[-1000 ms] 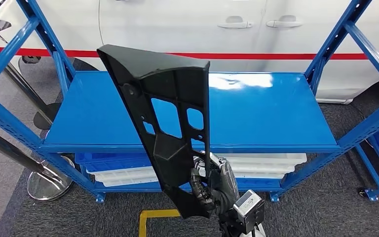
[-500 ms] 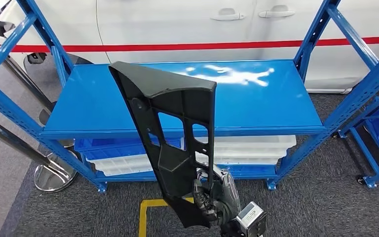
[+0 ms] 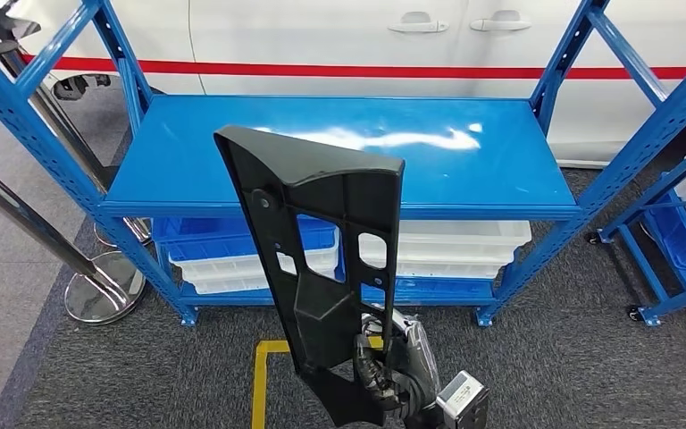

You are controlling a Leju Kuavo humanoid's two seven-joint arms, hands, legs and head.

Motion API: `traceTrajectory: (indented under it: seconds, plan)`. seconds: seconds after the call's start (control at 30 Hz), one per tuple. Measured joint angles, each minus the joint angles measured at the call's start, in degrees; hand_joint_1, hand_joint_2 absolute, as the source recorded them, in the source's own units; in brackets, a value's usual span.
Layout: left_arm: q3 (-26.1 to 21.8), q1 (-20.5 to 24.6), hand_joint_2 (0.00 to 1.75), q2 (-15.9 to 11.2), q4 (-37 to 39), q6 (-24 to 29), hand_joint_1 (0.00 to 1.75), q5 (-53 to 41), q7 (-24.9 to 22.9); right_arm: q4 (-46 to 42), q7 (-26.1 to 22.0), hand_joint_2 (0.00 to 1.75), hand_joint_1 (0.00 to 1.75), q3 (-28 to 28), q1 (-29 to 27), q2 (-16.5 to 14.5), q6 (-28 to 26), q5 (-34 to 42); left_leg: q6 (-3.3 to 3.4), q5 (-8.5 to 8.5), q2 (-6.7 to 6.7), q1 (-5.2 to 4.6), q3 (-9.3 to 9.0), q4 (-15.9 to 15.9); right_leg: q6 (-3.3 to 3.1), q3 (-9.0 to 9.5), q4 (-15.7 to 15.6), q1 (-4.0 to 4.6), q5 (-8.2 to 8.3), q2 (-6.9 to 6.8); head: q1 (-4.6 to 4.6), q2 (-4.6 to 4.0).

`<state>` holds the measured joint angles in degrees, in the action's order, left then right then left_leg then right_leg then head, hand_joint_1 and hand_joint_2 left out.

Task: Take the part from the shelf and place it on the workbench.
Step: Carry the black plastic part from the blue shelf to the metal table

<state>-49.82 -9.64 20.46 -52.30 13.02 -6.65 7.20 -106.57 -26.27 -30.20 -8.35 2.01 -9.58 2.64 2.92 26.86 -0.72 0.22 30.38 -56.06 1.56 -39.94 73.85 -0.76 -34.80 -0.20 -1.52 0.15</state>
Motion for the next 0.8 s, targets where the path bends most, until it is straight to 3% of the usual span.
traceTrajectory:
  seconds: [0.03, 0.07, 0.1, 0.17, 0.2, 0.23, 0.3, 0.33, 0.4, 0.47, 0.5, 0.53, 0.57, 0.63, 0.7, 0.73, 0.8]
  plan:
    - [-0.2, 0.0, 1.75, 0.0, 0.0, -0.1, 0.0, 0.0, -0.1, 0.0, 0.0, 1.75, 1.75, 0.2, -0.2, 0.0, 0.0, 0.0, -0.07, -0.5, -0.01, -0.05, 0.87, -0.3, -0.02, 0.81, 0.6, 0.01, 0.89, 0.0, -0.01, 0.0]
    - [-0.4, 0.1, 1.75, 0.0, 0.0, -0.3, 0.0, 0.0, -0.1, 0.0, 0.0, 1.75, 1.75, 0.3, -0.3, 0.0, 0.0, 0.0, -0.16, -0.91, -0.02, -0.1, 1.75, -0.6, -0.13, 2.59, -0.8, 0.01, 2.46, 0.0, 0.0, 0.0]
    - [-0.5, 0.1, 1.75, 0.0, 0.0, -0.3, 0.0, 0.0, -0.2, -0.1, 0.0, 1.75, 1.75, 0.5, -0.4, 0.0, 0.0, 0.0, -0.29, -1.27, -0.01, -0.13, 2.54, -1.0, -0.36, 5.44, -4.2, 0.04, 3.97, 0.01, 0.0, 0.0]
    - [-0.6, 0.1, 1.75, 0.0, 0.0, -0.4, 0.0, 0.0, -0.2, -0.3, 0.1, 1.75, 1.75, 0.7, -0.4, 0.0, 0.0, 0.0, -0.73, -1.85, 0.07, -0.3, 3.66, -1.7, -0.93, 11.13, -12.4, 0.34, 4.34, 0.02, 0.02, 0.0]
    - [-0.7, 0.1, 1.75, 0.1, 0.0, -0.4, 0.0, 0.0, -0.2, -0.4, 0.0, 1.75, 1.75, 0.8, -0.5, 0.0, 0.0, 0.0, -1.04, -2.16, 0.09, -0.33, 3.92, -1.9, -1.21, 12.79, -15.2, 0.52, 3.94, 0.05, 0.02, 0.0]
    - [-0.8, 0.2, 1.75, 0.1, 0.0, -0.5, 0.0, 0.0, -0.2, -0.5, 0.0, 1.75, 1.75, 0.8, -0.5, 0.0, 0.0, 0.0, -1.39, -2.53, 0.1, -0.32, 4.08, -2.0, -1.47, 13.29, -16.4, 0.72, 3.55, 0.07, 0.03, 0.0]
    - [-1.2, 0.2, 1.75, 0.1, 0.0, -0.6, 0.0, -0.1, -0.2, -0.7, 0.0, 1.75, 1.75, 0.9, -0.6, 0.0, 0.1, -0.1, -2.1, -3.05, 0.15, -0.19, 4.3, -2.0, -2.16, 12.76, -16.8, 0.68, 4.33, -0.01, 0.01, 0.0]
    - [-1.4, 0.2, 1.75, 0.1, 0.0, -0.7, 0.0, -0.2, -0.2, -0.8, 0.0, 1.75, 1.75, 0.9, -0.6, 0.0, 0.2, -0.1, -2.43, -2.32, 0.21, -0.14, 4.69, -2.5, -2.62, 12.32, -17.0, 0.56, 4.91, -0.1, 0.03, 0.0]
    - [-1.7, 0.2, 1.75, 0.1, 0.0, -0.8, 0.0, -0.5, -0.1, -0.9, 0.0, 1.75, 1.75, 1.0, -0.6, 0.0, 0.3, -0.2, -2.98, 2.04, 0.35, 0.03, 6.11, -6.4, -3.4, 11.06, -17.3, 0.28, 6.24, -0.29, 0.03, 0.0]
    - [-2.0, 0.3, 1.75, 0.1, 0.0, -0.9, 0.0, -0.7, -0.1, -1.0, 0.0, 1.75, 1.75, 1.0, -0.7, 0.0, 0.3, -0.2, -3.48, 7.22, 0.36, 0.22, 7.82, -13.3, -3.65, 9.38, -17.1, 0.35, 7.41, -0.32, 0.04, 0.0]
    - [-2.2, 0.3, 1.75, 0.1, 0.0, -1.0, 0.0, -0.9, -0.1, -1.0, 0.0, 1.75, 1.75, 1.1, -0.7, 0.0, 0.3, -0.2, -3.65, 8.24, 0.36, 0.3, 8.11, -16.2, -3.59, 8.48, -16.9, 0.39, 7.96, -0.36, 0.04, 0.0]
    - [-2.3, 0.4, 1.75, 0.1, 0.0, -1.0, 0.0, -1.0, 0.0, -1.0, 0.1, 1.75, 1.75, 1.1, -0.8, 0.0, 0.3, -0.2, -3.74, 7.89, 0.36, 0.36, 7.65, -17.4, -3.52, 7.56, -16.6, 0.42, 8.45, -0.4, 0.04, 0.0]
    - [-2.5, 0.5, 1.75, 0.1, 0.0, -1.0, 0.0, -1.1, 0.0, -1.0, 0.1, 1.75, 1.75, 1.2, -0.8, 0.0, 0.2, -0.3, -3.73, 6.51, 0.36, 0.39, 6.27, -16.7, -3.42, 6.67, -16.3, 0.43, 8.88, -0.43, 0.04, 0.0]
    - [-2.8, 0.6, 1.75, 0.1, 0.0, -0.9, 0.0, -1.1, 0.0, -1.0, 0.0, 1.75, 1.75, 1.3, -0.8, 0.0, 0.2, -0.4, -3.35, 3.92, 0.39, 0.38, 0.89, -10.0, -3.11, 5.19, -15.6, 0.43, 9.6, -0.43, 0.04, 0.0]
    - [-2.9, 0.8, 1.75, 0.0, 0.0, -0.9, 0.0, -1.2, 0.0, -1.1, 0.0, 1.75, 1.75, 1.3, -0.8, 0.0, 0.2, -0.6, -2.83, 4.1, 0.47, 0.14, -4.05, -2.4, -2.54, 4.36, -15.0, 0.51, 10.26, -0.46, 0.04, 0.0]
    - [-2.9, 0.9, 1.75, 0.0, 0.0, -0.8, 0.0, -1.2, 0.0, -1.1, 0.0, 1.75, 1.75, 1.4, -0.8, 0.0, 0.2, -0.6, -2.58, 4.63, 0.5, -0.03, -5.04, -0.5, -2.18, 4.19, -14.9, 0.5, 10.63, -0.51, 0.03, 0.0]
    - [-3.0, 0.9, 1.75, 0.0, 0.0, -0.8, 0.0, -1.1, -0.1, -1.1, -0.1, 1.75, 1.75, 1.4, -0.9, -0.1, 0.2, -0.7, -1.98, 4.22, 0.47, -0.14, -4.81, 0.3, -1.43, 4.02, -15.0, 0.47, 11.41, -0.56, 0.03, 0.0]
